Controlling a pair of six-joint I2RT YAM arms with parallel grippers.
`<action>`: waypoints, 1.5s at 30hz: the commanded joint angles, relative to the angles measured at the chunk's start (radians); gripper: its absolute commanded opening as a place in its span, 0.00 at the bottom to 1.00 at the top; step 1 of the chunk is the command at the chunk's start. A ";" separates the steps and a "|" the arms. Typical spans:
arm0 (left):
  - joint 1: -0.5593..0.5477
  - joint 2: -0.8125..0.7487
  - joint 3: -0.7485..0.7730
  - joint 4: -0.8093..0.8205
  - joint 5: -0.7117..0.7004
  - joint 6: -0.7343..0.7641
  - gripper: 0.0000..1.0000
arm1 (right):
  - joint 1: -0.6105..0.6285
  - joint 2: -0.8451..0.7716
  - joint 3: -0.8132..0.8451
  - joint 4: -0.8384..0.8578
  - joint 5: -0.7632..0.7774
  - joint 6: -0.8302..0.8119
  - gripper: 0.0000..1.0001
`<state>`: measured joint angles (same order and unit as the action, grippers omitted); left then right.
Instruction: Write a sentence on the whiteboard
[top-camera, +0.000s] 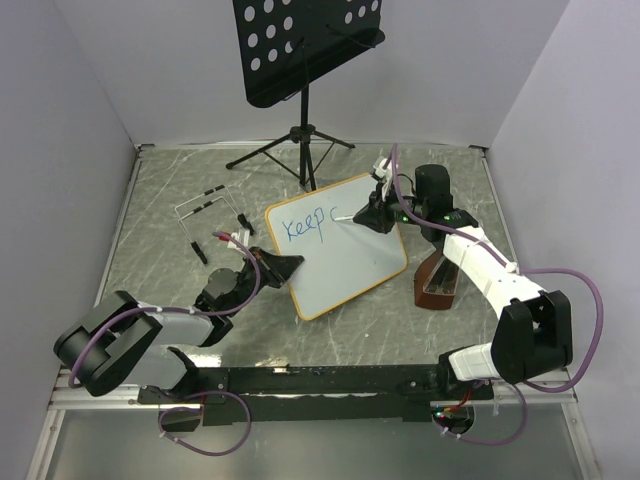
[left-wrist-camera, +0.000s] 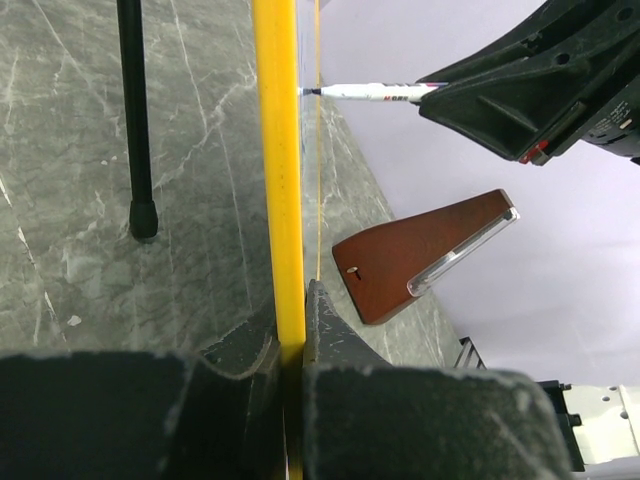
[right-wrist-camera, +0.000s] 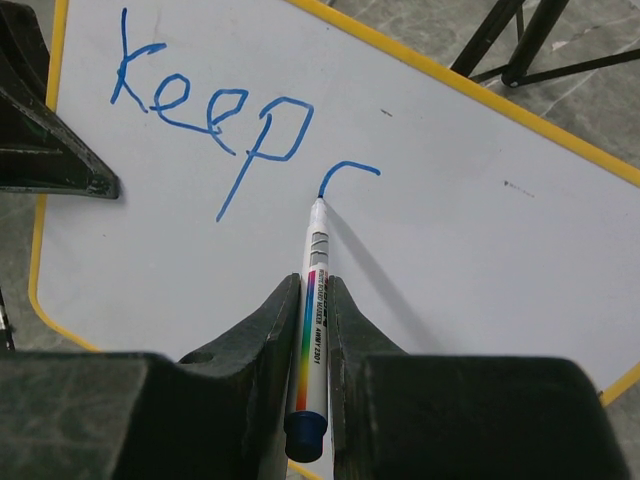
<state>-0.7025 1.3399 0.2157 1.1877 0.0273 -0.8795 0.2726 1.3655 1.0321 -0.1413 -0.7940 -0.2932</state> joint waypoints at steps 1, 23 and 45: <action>-0.008 0.008 0.016 0.056 0.039 0.079 0.01 | 0.005 -0.011 0.036 -0.040 0.048 -0.038 0.00; -0.006 0.033 0.005 0.084 0.054 0.076 0.01 | -0.044 0.026 0.148 0.048 0.061 0.045 0.00; -0.005 0.030 0.002 0.082 0.054 0.079 0.01 | -0.044 0.069 0.132 0.045 0.058 0.049 0.00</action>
<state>-0.7013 1.3708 0.2157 1.2289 0.0372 -0.8772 0.2367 1.4284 1.1336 -0.0971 -0.7185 -0.2287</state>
